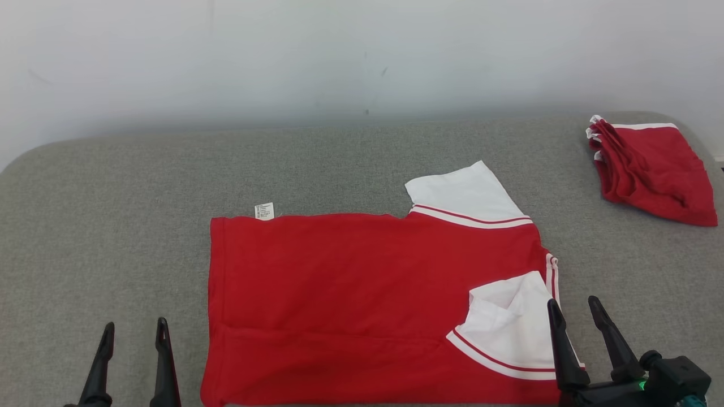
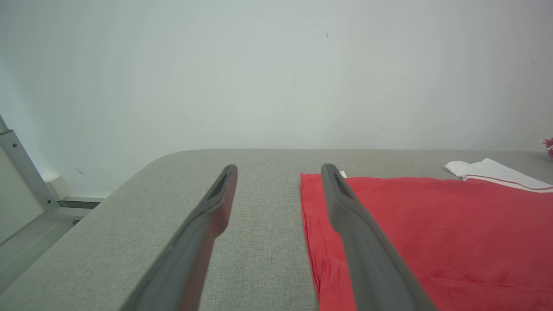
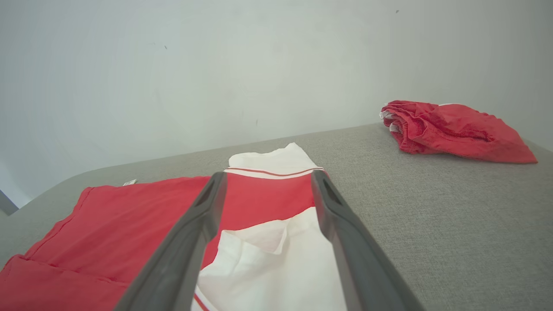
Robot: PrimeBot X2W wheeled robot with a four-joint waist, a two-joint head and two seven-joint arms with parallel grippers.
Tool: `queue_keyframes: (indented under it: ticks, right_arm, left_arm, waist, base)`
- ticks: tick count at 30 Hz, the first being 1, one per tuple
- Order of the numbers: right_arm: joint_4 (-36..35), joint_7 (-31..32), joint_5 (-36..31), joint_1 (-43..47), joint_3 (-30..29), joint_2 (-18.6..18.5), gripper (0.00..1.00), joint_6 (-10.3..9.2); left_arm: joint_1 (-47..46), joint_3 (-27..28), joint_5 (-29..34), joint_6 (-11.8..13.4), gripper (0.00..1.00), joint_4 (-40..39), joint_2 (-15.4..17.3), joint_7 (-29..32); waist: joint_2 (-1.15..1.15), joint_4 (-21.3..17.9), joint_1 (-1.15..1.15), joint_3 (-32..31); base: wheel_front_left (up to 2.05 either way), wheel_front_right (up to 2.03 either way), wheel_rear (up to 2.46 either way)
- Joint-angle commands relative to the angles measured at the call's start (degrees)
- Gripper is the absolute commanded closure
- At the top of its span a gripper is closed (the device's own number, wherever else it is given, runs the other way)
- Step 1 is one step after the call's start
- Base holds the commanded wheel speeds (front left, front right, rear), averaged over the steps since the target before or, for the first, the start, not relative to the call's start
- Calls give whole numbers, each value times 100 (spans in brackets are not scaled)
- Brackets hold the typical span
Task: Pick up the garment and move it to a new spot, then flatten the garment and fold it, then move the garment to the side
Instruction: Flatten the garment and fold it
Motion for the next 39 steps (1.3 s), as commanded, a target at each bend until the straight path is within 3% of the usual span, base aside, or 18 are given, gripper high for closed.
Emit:
queue_keyframes:
  ticks: [1,18,24,30,39]
  right_arm:
    - [42,-63,-121,-67,33,-39,0,-16]
    - [653,-153,-196,-741,144,52,0,-16]
    - [1451,-22,-22,-2086,374,-295,0,-16]
    - [2254,302,169,-3492,666,-581,0,-16]
    - [3435,589,339,-4994,1090,-708,0,-16]
  left_arm:
    - [48,31,117,-32,0,34,-24,-18]
    - [-279,334,372,-508,0,724,-213,-17]
    - [-1413,434,111,-757,0,1058,139,141]
    - [-2734,151,-195,-958,0,1571,553,584]
    - [-4035,-517,-848,-991,0,2425,945,1240]
  waist:
    - [0,-13,0,-5]
    - [0,-144,0,127]
    - [0,-250,0,473]
    - [0,-276,0,971]
    - [0,-329,0,1580]
  base:
    - [0,0,0]
    - [0,0,0]
    - [0,0,0]
    - [0,0,0]
    - [0,0,0]
